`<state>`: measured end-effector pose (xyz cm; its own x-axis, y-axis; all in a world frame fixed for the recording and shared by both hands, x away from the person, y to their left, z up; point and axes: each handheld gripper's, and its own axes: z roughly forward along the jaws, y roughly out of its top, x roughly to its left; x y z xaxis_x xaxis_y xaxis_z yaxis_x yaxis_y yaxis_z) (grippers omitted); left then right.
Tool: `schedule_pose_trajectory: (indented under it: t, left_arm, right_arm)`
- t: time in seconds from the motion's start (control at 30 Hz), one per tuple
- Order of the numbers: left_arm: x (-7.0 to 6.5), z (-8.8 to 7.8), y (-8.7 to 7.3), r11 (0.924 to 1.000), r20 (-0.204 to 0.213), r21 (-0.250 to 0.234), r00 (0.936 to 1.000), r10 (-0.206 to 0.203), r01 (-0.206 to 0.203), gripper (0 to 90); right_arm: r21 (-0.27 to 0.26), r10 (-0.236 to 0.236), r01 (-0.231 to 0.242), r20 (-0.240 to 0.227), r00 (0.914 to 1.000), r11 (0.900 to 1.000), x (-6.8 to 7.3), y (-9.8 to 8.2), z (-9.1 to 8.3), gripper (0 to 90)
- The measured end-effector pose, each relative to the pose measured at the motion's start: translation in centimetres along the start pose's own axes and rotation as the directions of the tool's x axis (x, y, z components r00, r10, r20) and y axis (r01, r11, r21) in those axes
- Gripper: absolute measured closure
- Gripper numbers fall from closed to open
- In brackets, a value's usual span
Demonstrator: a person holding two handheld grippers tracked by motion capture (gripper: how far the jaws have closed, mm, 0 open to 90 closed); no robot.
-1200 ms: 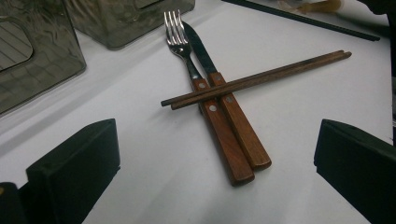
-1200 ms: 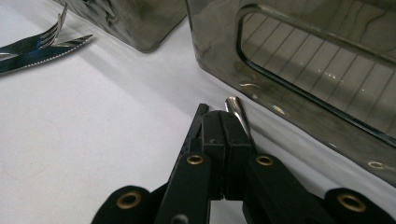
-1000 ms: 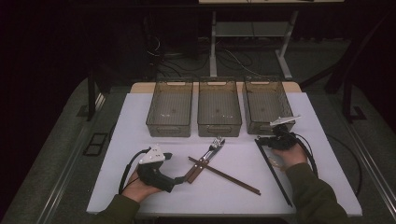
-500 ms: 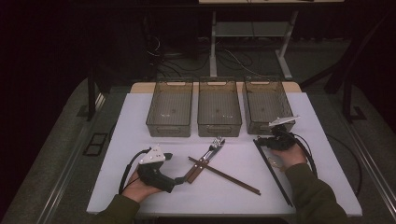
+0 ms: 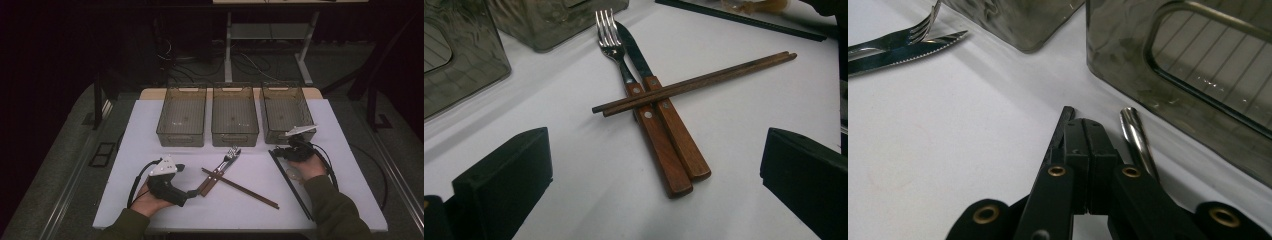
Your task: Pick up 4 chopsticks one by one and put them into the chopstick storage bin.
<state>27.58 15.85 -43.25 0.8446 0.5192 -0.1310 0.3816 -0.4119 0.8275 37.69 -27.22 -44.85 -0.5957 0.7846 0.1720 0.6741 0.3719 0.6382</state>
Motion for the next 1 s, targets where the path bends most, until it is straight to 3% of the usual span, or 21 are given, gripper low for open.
schedule_pose_trajectory:
  t: [0.7,1.0]
  left_arm:
    - [-0.1,0.1,0.0,0.9999,0.015,0.009,0.9999,0.005,-0.005,0.0]
    - [-0.1,0.1,0.0,0.9999,0.019,0.010,0.9998,0.005,-0.006,0.0]
  right_arm:
    - [0.004,-0.034,0.034,-0.033,0.9989,0.999,1.2,0.3,0.5,89.8]
    - [0.018,-0.069,0.071,-0.053,0.9962,0.997,2.5,0.7,1.0,89.8]
